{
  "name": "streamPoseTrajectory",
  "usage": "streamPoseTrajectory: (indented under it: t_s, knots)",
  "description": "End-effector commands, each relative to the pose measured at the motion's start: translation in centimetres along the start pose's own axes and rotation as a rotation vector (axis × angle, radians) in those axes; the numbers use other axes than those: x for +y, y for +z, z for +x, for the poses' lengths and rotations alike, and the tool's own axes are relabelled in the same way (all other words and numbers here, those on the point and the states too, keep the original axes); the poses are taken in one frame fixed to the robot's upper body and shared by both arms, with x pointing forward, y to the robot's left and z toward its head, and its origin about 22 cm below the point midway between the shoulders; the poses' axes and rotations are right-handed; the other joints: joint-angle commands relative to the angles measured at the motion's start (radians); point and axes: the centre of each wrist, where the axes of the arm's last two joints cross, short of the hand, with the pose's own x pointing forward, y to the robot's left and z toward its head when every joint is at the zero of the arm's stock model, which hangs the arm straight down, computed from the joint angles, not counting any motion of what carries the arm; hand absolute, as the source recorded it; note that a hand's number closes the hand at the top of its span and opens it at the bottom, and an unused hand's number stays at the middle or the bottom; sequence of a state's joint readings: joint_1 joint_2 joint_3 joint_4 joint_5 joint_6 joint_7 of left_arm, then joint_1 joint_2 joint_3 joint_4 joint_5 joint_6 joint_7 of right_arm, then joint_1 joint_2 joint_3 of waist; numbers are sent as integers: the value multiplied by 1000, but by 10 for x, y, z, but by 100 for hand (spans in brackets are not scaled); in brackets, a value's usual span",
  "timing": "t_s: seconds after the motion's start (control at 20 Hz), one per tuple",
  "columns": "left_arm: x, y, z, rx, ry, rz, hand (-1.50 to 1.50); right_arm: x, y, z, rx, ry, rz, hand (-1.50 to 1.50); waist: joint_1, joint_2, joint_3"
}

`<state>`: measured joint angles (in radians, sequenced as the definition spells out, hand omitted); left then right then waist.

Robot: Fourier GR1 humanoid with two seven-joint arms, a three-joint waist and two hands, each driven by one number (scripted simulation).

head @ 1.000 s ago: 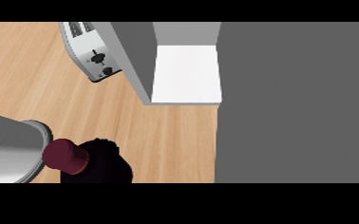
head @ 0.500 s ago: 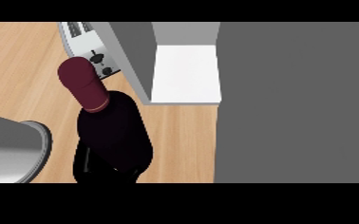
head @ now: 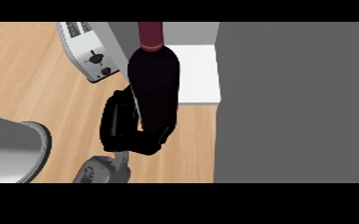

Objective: Pick up the wine, place it into the cabinet and close the cabinet

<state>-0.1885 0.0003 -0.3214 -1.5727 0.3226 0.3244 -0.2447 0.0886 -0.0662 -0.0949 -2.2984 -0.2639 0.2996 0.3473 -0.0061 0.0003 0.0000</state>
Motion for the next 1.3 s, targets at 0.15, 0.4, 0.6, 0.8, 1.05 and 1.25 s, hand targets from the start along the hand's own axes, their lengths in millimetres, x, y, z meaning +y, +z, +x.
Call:
streamPoseTrajectory:
  t_s: [0.15,0.4,0.6,0.8,1.05,1.25]
  knots:
    - [-10,-18,-26,26,-119,-21,150,2,-12,-18,-10,16,-2,-150,1,1,0]
    - [-28,-37,-34,32,-148,0,150,-14,8,-6,-29,14,-16,-150,-6,1,0]
    - [-36,-20,-49,63,-147,19,150,-5,11,-2,0,2,-5,-150,-3,0,0]
    - [-32,-21,-53,89,-141,43,150,-6,-3,-4,-14,-5,9,-150,1,0,0]
    - [-28,-22,-85,120,-157,58,150,23,-9,5,-14,-15,20,-150,-6,1,-1]
    - [-16,-33,-93,121,-143,77,150,-4,-5,-1,-16,11,4,-150,-6,1,0]
